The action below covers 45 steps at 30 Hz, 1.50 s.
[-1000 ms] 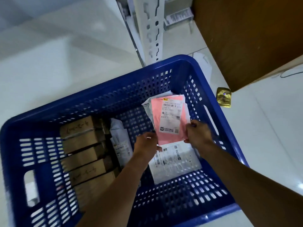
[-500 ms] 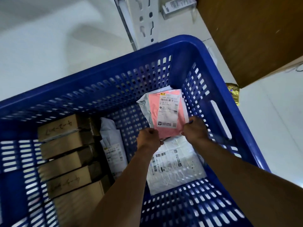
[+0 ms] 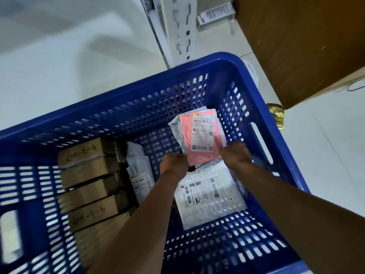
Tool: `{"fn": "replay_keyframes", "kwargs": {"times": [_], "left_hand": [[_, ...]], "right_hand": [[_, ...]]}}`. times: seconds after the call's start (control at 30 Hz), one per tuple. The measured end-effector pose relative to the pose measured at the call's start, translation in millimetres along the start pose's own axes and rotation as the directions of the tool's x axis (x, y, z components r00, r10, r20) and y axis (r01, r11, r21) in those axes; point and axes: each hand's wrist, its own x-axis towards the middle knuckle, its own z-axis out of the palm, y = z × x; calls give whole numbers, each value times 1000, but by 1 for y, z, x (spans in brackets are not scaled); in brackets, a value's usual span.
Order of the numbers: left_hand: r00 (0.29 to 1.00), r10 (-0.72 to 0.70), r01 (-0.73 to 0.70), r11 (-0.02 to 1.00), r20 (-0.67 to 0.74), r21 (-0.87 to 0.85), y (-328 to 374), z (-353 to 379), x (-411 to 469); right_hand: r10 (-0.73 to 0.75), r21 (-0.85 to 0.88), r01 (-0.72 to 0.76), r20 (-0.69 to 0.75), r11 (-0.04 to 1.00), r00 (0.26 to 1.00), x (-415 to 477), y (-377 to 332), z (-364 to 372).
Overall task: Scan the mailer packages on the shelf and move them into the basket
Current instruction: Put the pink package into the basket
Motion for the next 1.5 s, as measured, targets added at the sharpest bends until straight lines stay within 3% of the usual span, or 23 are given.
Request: {"fn": "replay_keyframes", "kwargs": {"times": [0.2,0.47,0.67,0.9,1.13,1.5], "left_hand": [[999,41,-42,993,-10,-113,26,-38,-50],[996,86,-72,954,36,-292,51,-114,-110],[997,71,-72,922,-17,-381,67,-182,-153],[985,172,-150,874,5,-463,65,-252,-210],[959,282,-271,897,-19,-349,72,-328,-282],[888,459,-447,846,-31,-289,115,-467,-424]], "right_hand": [[-19,-29,18,-46,999,999,-26,-14,-27],[-181,208,170,33,963,983,-103,-53,-56],[-317,266,279,112,923,942,-165,-97,-71],[-480,255,441,118,861,869,-249,-157,-97],[-510,364,444,106,818,853,-346,-217,-123],[-641,294,593,99,750,761,-510,-297,-169]]}}
